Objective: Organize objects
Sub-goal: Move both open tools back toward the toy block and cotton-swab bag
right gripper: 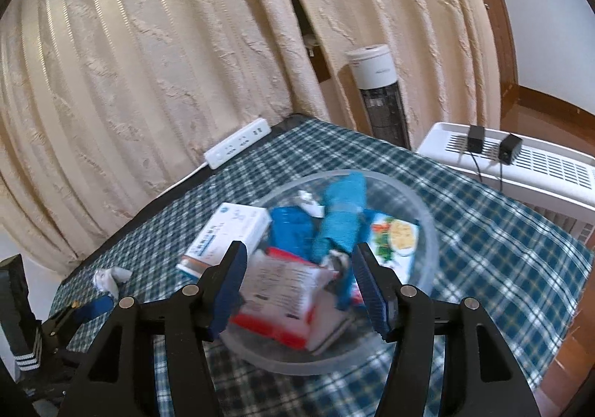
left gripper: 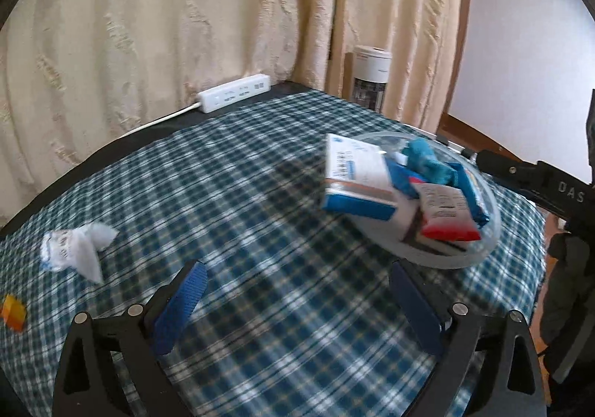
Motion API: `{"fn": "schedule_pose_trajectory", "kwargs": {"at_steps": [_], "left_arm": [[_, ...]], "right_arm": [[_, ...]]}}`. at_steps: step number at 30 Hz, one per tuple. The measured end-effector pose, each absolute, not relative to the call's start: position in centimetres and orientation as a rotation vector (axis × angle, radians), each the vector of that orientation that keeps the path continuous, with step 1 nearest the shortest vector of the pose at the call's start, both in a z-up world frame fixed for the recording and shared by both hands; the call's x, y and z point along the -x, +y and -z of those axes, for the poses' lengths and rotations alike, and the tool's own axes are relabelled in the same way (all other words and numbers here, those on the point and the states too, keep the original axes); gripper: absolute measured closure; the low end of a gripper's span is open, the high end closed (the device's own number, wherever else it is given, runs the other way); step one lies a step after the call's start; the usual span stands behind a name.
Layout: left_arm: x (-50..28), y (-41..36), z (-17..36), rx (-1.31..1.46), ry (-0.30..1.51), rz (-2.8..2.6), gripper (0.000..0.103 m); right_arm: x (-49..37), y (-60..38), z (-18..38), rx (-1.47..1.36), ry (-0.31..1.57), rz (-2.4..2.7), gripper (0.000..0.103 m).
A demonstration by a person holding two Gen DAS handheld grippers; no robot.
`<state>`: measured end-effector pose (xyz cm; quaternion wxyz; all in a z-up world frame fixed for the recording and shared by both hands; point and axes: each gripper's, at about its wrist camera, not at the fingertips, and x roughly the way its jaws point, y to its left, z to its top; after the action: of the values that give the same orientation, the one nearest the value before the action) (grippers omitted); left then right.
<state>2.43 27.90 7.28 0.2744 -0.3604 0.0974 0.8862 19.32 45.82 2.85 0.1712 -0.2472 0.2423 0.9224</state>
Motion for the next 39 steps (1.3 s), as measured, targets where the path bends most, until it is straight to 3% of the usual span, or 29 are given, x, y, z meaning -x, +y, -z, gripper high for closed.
{"fn": "schedule_pose_trajectory", "kwargs": {"at_steps": [20, 39], "left_arm": [[0.5, 15.1, -6.4, 1.055, 0.142, -2.639, 0.002], [3.6, 1.0, -3.8, 1.234, -0.021, -2.937, 0.002]], "right_arm": [[-14.1, 35.0, -4.6, 0.814, 0.564, -2.862, 0.042], [-9.5, 26.5, -1.2, 1.116, 0.47, -2.988, 0.041]]}}
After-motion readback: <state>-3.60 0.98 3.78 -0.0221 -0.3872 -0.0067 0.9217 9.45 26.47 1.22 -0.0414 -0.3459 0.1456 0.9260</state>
